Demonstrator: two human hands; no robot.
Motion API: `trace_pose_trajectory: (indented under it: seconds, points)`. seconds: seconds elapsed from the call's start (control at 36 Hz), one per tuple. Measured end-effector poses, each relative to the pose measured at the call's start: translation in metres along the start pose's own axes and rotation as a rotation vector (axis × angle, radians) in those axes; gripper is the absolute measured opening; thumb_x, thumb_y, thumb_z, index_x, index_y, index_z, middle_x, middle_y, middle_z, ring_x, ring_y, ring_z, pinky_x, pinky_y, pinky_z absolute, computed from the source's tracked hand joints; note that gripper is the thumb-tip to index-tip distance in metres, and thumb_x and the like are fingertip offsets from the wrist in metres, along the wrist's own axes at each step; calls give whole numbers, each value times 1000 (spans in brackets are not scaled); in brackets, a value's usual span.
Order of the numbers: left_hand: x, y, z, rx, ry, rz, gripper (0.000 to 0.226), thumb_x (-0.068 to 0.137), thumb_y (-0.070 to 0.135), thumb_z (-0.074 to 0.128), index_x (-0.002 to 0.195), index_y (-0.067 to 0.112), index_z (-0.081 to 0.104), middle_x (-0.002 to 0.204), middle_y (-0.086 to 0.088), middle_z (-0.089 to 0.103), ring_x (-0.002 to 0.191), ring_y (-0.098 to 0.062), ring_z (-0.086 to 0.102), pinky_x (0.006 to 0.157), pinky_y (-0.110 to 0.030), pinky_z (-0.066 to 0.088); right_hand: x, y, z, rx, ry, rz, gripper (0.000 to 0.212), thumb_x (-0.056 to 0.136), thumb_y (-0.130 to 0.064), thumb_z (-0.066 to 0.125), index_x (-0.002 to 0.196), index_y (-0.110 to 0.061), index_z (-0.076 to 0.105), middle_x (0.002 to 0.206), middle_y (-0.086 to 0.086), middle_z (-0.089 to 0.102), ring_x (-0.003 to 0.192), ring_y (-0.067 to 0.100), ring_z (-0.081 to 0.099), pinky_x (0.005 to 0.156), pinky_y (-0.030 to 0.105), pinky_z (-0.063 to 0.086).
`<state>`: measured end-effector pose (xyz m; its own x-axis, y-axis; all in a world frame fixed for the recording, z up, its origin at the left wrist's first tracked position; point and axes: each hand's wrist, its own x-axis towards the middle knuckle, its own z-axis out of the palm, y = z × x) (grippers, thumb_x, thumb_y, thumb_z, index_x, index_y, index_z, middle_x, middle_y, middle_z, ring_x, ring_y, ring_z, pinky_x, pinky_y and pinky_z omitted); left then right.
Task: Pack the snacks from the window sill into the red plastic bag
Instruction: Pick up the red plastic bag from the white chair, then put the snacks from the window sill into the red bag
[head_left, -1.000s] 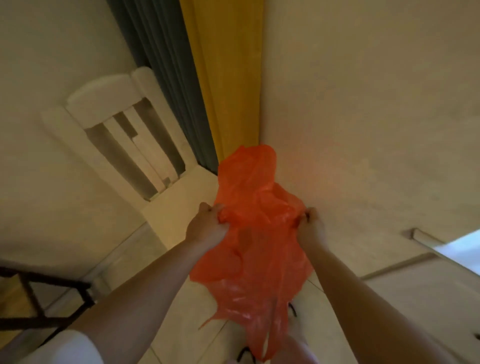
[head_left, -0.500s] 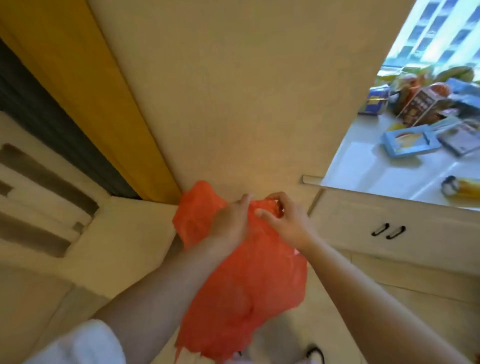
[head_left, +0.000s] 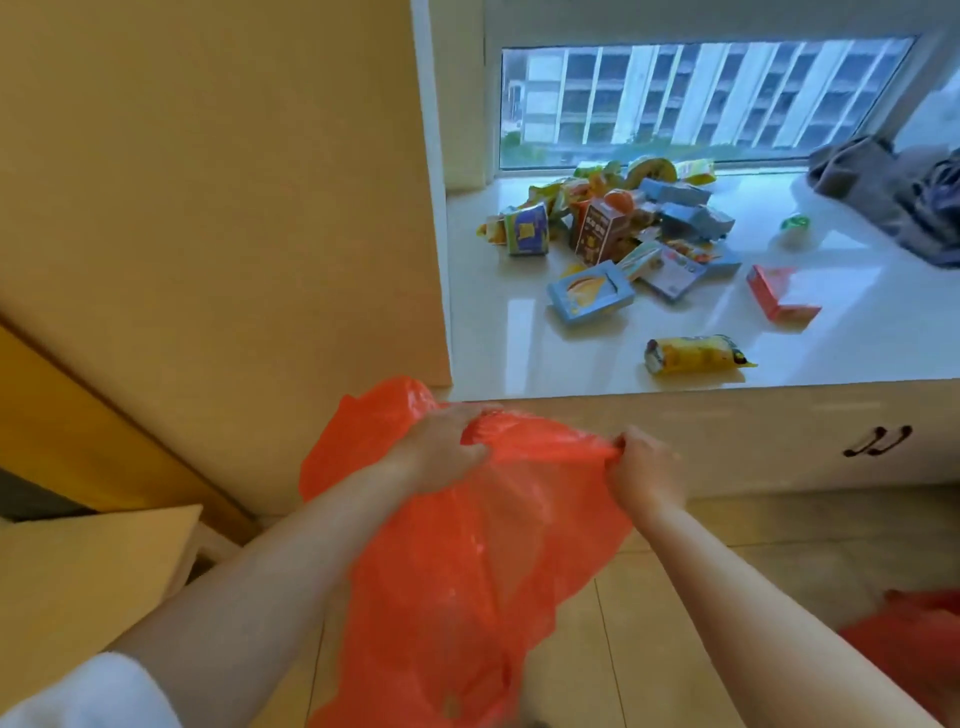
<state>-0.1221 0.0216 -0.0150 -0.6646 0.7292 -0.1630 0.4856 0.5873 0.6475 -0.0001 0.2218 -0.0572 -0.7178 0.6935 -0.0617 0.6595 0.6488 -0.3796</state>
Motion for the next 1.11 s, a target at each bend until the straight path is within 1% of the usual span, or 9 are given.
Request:
trace_pose_trajectory:
  seconds: [0.11, 0.25, 0.42, 0.64, 0.75, 0.83, 0.94, 1.06, 1.11]
  points:
    - [30, 20, 6, 35, 8, 20, 61, 80, 29, 61, 138, 35, 43, 130, -1, 54, 119, -17, 52, 104, -33, 41, 28, 40, -27, 95, 15, 86, 23, 86, -6, 46, 102, -11, 61, 98, 19, 67, 93, 38, 60, 72, 36, 45]
    - [69, 41, 5, 277, 111, 156, 79, 76, 37, 72, 141, 48, 29, 125, 1, 46, 114, -18, 51, 92, -32, 44, 62, 61, -46, 263, 57, 144, 25, 84, -4, 46, 102, -13, 60, 99, 19, 67, 93, 37, 60, 69, 35, 43]
    - [127, 53, -9, 400, 509, 300, 79, 62, 2, 74, 131, 33, 53, 103, -10, 58, 88, -33, 61, 56, -31, 48, 102, 62, -67, 325, 256, 9, 18, 89, -6, 49, 102, -9, 61, 95, 19, 67, 89, 40, 60, 68, 36, 36]
    - [215, 60, -29, 398, 771, 355, 82, 58, -1, 73, 128, 32, 46, 108, -1, 43, 85, -30, 52, 54, -35, 51, 186, 46, -98, 442, 502, -67, 14, 89, -3, 51, 99, -5, 61, 89, 18, 68, 85, 38, 62, 69, 35, 39]
    - [269, 52, -32, 433, 722, 373, 84, 57, 0, 71, 129, 33, 44, 109, 0, 43, 91, -24, 43, 55, -34, 52, 234, 40, -101, 445, 527, -59, 26, 84, -16, 44, 100, -5, 62, 88, 17, 69, 81, 36, 62, 66, 31, 36]
    - [315, 38, -27, 453, 625, 337, 90, 54, -5, 68, 130, 36, 42, 111, -2, 45, 95, -26, 41, 57, -38, 55, 274, 44, -85, 399, 426, -35, 19, 88, -6, 50, 103, -5, 62, 92, 18, 67, 85, 36, 61, 67, 31, 36]
    - [364, 9, -12, 552, 443, 258, 91, 48, -8, 68, 127, 35, 51, 114, -4, 47, 97, -29, 39, 56, -38, 54, 323, 58, -51, 246, 225, 28, 26, 86, -15, 57, 112, -11, 61, 109, 13, 62, 105, 32, 54, 86, 37, 41]
    - [390, -8, 1, 656, 77, -7, 70, 79, 18, 61, 140, 41, 37, 143, -2, 36, 124, -31, 34, 90, -37, 43, 350, 80, -16, -209, -150, -17, 51, 80, -42, 58, 128, -27, 49, 134, 2, 46, 123, 25, 41, 103, 37, 34]
    - [400, -13, 11, 722, -26, -120, 74, 81, 30, 61, 145, 41, 25, 149, -2, 27, 132, -29, 27, 102, -38, 35, 359, 90, -3, -298, -251, -36, 57, 79, -45, 57, 133, -30, 45, 142, 0, 39, 130, 22, 35, 109, 37, 27]
